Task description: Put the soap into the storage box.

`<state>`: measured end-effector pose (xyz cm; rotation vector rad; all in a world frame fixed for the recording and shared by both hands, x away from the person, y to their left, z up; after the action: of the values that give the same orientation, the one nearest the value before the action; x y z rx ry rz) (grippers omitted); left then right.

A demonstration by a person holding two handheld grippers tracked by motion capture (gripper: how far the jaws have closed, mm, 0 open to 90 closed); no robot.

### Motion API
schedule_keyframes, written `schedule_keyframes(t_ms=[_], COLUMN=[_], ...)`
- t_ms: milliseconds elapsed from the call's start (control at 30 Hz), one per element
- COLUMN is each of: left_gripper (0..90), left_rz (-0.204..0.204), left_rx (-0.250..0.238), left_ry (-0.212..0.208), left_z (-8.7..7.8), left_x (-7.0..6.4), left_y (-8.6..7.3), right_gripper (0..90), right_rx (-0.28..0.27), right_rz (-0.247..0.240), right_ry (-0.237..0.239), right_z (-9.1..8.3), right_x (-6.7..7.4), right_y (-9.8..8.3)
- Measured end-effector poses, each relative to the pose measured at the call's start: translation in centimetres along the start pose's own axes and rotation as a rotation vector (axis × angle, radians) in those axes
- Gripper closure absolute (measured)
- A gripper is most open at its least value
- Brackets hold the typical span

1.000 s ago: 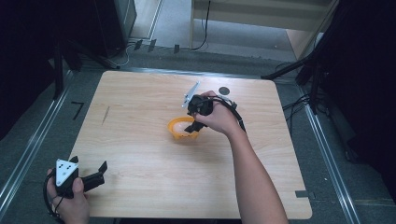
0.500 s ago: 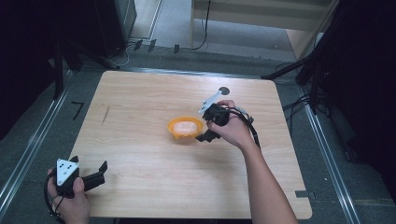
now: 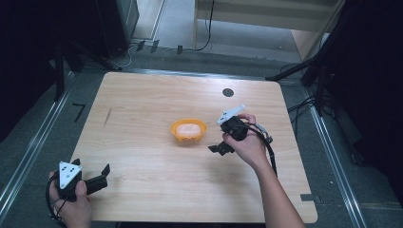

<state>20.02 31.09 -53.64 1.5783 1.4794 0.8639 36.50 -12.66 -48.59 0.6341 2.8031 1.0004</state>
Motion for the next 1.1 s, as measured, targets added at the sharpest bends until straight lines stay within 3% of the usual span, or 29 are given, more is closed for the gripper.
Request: schedule_keyframes(t_ms=[333, 533, 1100], left_gripper=[0.0, 0.0, 0.0], left_rz=[-0.008, 0.002, 0.005], left_rx=[-0.004, -0.006, -0.002], left_ry=[0.001, 0.001, 0.006], left_z=[0.0, -0.1, 0.0], left_x=[0.1, 0.0, -0.1], left_y=[0.0, 0.0, 0.0], right_gripper=[0.0, 0.0, 0.0], right_rx=[0.004, 0.004, -0.044], right_rz=[0.064, 0.075, 0.137], right_ry=[-0.048, -0.073, -0.099], right_z=[-0.9, -1.0, -2.3], right_x=[0.5, 0.8, 2.0], right_y=[-2.8, -4.3, -7.8])
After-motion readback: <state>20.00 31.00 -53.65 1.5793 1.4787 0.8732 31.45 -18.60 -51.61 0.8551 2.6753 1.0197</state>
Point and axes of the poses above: each handheld gripper's, and its own axes: z roughly forward along the jaws, y roughly out of its top, x roughly to its left, the point moved 3 cm from there along z, roughly forward along the jaws, and after that the axes turned 3 degrees about -z, right-handed, at the moved point
